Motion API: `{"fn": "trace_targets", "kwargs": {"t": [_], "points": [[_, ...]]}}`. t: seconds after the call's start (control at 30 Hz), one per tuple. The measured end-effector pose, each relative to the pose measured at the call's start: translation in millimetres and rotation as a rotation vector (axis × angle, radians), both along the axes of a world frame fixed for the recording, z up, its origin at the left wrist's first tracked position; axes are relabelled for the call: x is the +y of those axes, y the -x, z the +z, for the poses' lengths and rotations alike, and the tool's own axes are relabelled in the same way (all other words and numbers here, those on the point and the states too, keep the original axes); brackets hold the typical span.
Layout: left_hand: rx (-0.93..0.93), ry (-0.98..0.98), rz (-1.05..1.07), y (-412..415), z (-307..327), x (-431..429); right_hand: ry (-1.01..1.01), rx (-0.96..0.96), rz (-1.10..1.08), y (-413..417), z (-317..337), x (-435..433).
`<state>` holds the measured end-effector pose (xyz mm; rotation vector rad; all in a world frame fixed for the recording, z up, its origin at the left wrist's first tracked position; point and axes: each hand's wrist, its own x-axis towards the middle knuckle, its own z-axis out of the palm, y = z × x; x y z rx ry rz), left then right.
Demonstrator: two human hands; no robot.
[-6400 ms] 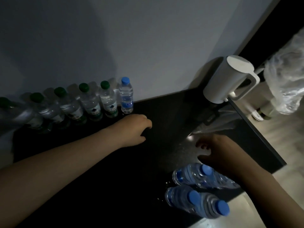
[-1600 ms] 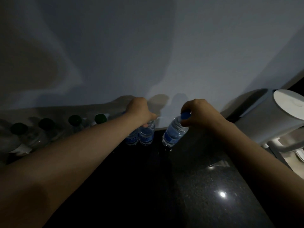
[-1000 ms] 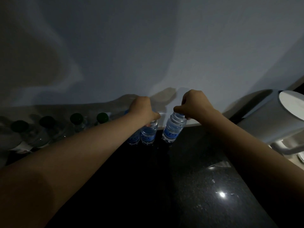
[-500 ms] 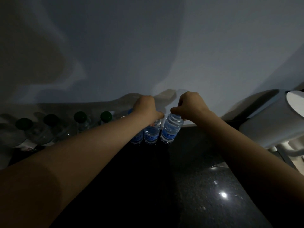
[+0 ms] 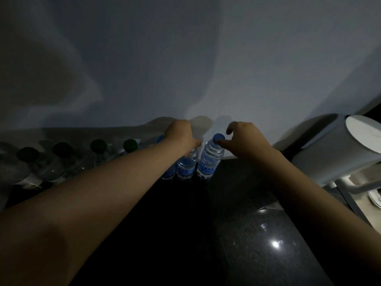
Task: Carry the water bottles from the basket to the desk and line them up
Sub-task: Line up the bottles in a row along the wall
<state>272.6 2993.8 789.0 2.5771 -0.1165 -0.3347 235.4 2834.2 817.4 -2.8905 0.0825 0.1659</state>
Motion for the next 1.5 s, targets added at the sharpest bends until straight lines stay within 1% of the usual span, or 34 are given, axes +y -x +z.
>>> {"fn": "trace_targets", "kwargs": {"t": [0.2,0.3,0.4,0.47,0.57,0.73,0.87,1.0,1.23,1.5], "points": [[0.034,0.006,0.031,11.8,8.1,-2.4,0.157,0.187,0.05,64.9,13.0,-18.1],[0.014,-0.005,0.026,22.1,17.5,0.9,0.153,0.221,0.042,99.0,14.2,-21.2],[-0.049,-0.068,-0.019,38.2,31.1,10.1,0.141,0.251,0.044,129.0,16.9,-22.1],[-0.094,-0.068,-0.053,52.4,37.3,18.8,0.139,0.249,0.053,147.1,18.5,-21.6],[-0.114,-0.06,-0.173,81.1,43.2,31.3,0.135,0.264,0.064,174.2,21.8,-19.0],[-0.082,0.0,-0.346,137.4,46.2,46.0,0.12,0.283,0.047,218.4,33.2,-12.4],[-0.057,-0.054,-0.54,182.1,51.8,45.9,0.142,0.244,0.035,257.6,45.0,-8.6],[-0.066,-0.081,-0.71,223.6,54.0,38.5,0.107,0.211,-0.018,298.6,51.0,-7.9],[0.002,-0.073,-0.888,277.5,50.4,17.8,0.082,0.198,-0.14,365.2,49.5,-17.6],[0.075,-0.059,-0.985,309.2,39.8,-5.7,0.006,0.182,-0.25,405.3,34.7,-34.3]]}}
